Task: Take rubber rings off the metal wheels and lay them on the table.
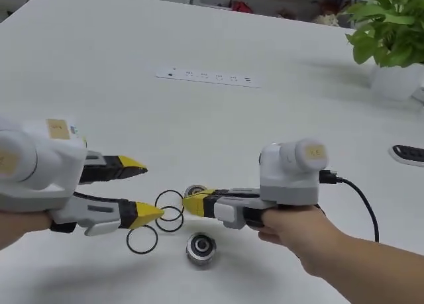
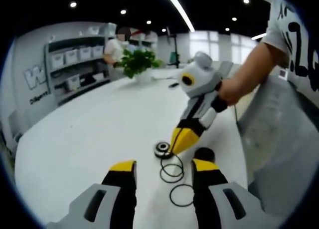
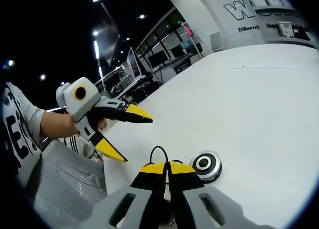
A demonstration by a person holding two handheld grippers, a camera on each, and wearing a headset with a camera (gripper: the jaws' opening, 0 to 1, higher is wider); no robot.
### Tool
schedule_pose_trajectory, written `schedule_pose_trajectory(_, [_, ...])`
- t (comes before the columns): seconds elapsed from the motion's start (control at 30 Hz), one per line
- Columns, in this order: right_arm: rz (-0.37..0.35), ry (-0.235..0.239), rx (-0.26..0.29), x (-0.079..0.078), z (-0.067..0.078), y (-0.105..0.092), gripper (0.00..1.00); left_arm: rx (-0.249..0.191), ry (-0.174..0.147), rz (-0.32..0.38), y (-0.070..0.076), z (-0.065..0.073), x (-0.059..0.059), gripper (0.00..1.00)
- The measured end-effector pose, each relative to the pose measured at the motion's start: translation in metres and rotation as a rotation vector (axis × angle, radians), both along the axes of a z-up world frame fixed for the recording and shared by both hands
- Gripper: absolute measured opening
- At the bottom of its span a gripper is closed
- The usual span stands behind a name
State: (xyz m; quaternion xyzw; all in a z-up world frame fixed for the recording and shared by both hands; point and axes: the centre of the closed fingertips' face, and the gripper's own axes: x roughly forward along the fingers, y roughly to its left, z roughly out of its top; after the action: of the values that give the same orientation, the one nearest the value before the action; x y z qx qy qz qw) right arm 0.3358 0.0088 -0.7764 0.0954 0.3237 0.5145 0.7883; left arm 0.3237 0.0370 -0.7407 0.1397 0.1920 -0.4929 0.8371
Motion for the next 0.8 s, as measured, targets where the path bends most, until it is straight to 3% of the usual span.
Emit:
schedule_pose_trajectory(0.5, [0.047, 0.072, -0.045, -0.015, -0.015, 0.012, 0.0, 0.009, 0.004, 0.013, 0.016, -0.004, -0.011, 0.48])
schedule_pose_trajectory(0.8, [0.039, 0.096, -0.064, -0.015, -0.02, 0.014, 0.0, 0.01, 0.011, 0.026, 0.021, -0.007, -0.014, 0.47])
